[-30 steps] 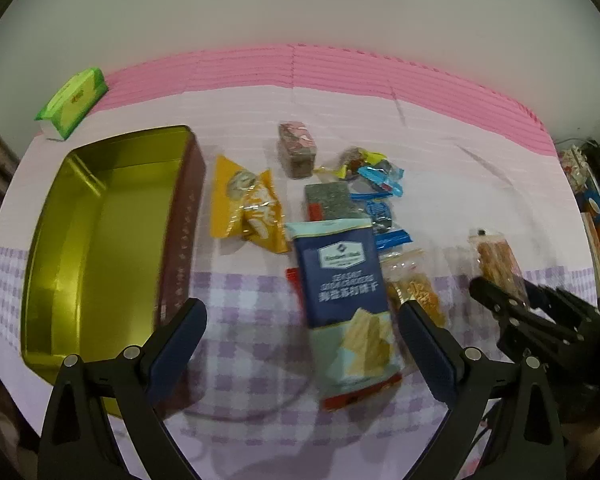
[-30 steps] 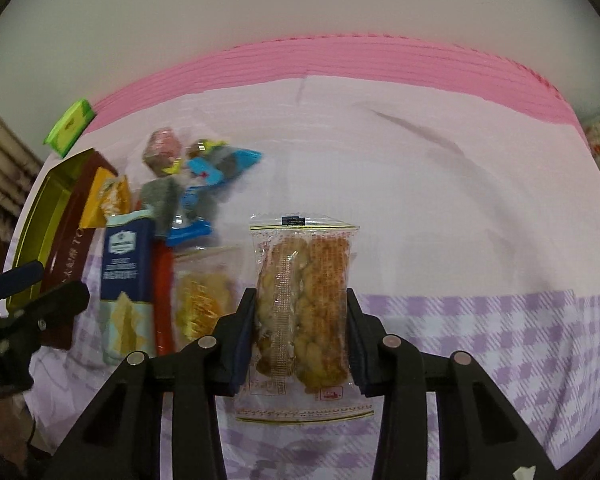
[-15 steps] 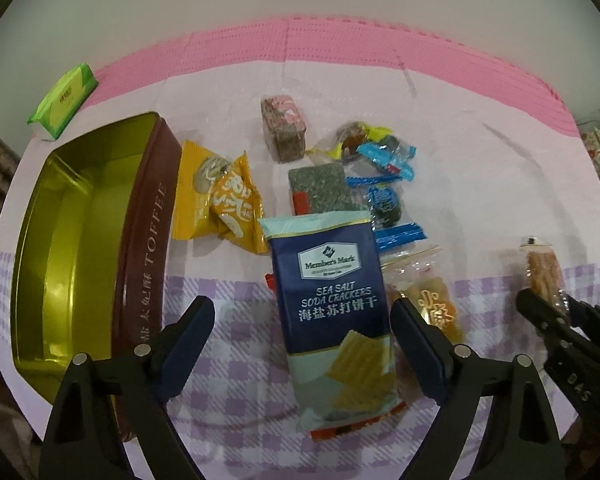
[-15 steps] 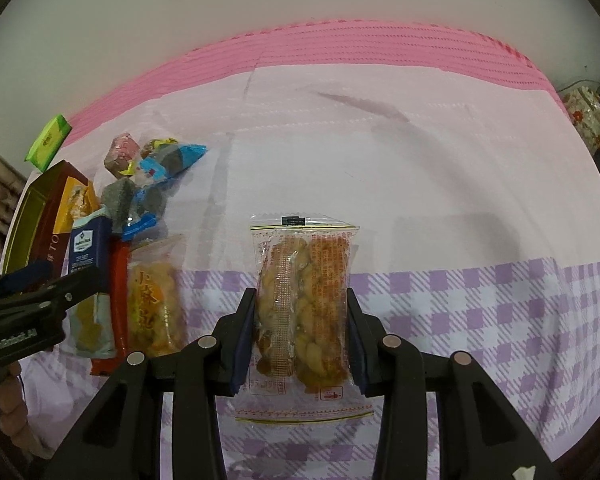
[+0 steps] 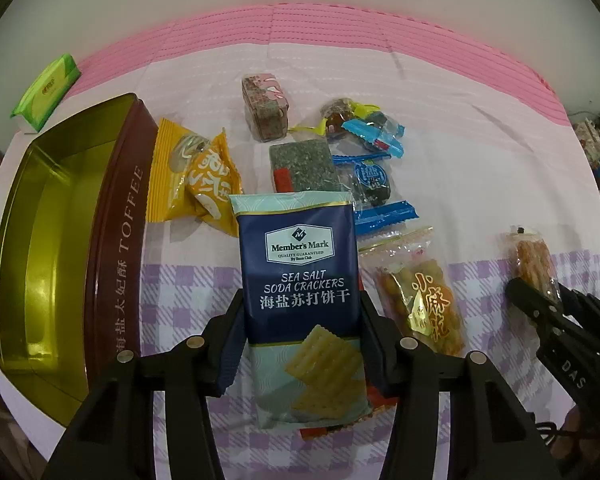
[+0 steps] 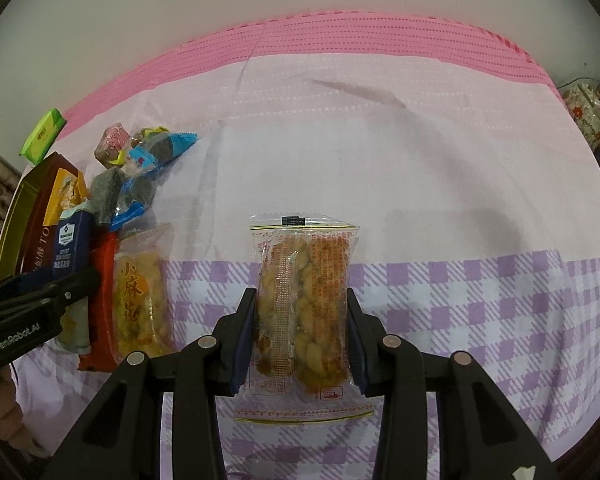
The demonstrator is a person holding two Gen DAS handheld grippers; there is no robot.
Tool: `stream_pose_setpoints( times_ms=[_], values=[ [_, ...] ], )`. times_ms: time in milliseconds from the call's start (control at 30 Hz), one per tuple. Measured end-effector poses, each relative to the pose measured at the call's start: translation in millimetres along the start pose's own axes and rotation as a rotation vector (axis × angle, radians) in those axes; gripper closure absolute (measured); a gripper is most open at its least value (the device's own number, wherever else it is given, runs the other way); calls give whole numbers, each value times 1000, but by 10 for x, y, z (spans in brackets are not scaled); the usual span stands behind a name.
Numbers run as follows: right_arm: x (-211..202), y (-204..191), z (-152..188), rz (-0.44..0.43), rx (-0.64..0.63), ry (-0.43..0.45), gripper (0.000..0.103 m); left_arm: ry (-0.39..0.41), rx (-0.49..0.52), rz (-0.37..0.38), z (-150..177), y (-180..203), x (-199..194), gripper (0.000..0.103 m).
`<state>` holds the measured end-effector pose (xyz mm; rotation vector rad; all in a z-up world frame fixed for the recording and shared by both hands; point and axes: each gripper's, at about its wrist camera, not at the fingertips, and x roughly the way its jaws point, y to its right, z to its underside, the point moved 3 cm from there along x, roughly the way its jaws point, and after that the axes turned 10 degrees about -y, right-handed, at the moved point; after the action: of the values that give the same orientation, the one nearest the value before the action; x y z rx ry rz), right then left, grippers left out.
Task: Organize snacks
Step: 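Grasp the blue soda cracker pack with the left tool while the right tool holds the cookie bag, then carry the cracker pack into the gold tin and open the left tool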
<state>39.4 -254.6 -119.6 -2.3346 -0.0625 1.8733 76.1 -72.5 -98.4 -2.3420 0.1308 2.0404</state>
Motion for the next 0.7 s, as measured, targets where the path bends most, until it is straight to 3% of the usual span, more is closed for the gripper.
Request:
stream_pose_setpoints(
  times_ms=[367, 600, 700],
  values=[
    [12, -64, 32, 33, -15, -1, 66, 19, 23, 17, 55, -61, -165, 51],
    [23, -105, 29, 62, -26, -4, 66, 79, 20, 27, 7, -275, -496, 51],
    [26, -109, 18, 71, -28, -7, 66, 121, 12, -2, -46, -439, -662, 51]
  ],
)
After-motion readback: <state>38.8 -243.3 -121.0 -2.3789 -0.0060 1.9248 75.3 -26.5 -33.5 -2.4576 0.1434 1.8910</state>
